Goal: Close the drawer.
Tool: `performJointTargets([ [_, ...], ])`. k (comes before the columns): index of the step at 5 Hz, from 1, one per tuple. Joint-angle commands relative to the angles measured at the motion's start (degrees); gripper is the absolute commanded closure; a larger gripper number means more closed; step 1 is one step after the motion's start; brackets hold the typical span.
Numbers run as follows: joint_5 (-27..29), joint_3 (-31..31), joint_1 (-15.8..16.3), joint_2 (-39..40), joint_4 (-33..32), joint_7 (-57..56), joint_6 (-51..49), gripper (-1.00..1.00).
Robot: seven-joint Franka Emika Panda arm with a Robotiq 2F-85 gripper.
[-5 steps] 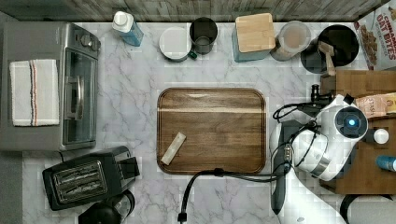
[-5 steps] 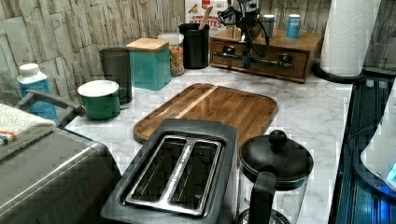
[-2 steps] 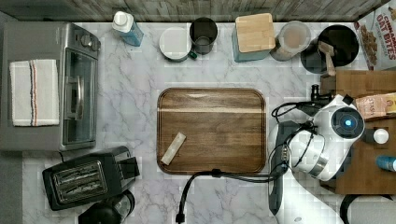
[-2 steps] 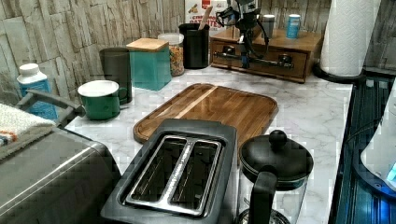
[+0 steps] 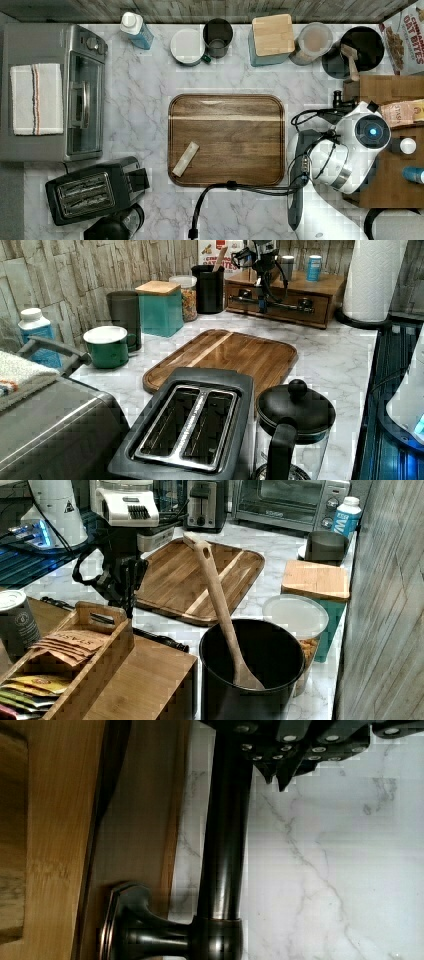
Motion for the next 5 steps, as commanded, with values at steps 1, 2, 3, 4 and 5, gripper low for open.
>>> performJointTargets([
  [1, -2.30, -5.57, -3.43, -4.14, 4.80, 2.12, 2.75, 1.00],
  [2, -2.03, -6.16, -2.85, -4.10, 4.78, 1.90, 2.76, 1.00],
  [3, -1.98, -6.26, -2.75, -4.09, 4.78, 1.89, 2.79, 1.00],
  [4, -1.91, -6.43, -2.60, -4.08, 4.78, 1.85, 2.79, 1.00],
  [5, -1.70, -6.90, -2.14, -4.04, 4.77, 1.68, 2.82, 1.00],
])
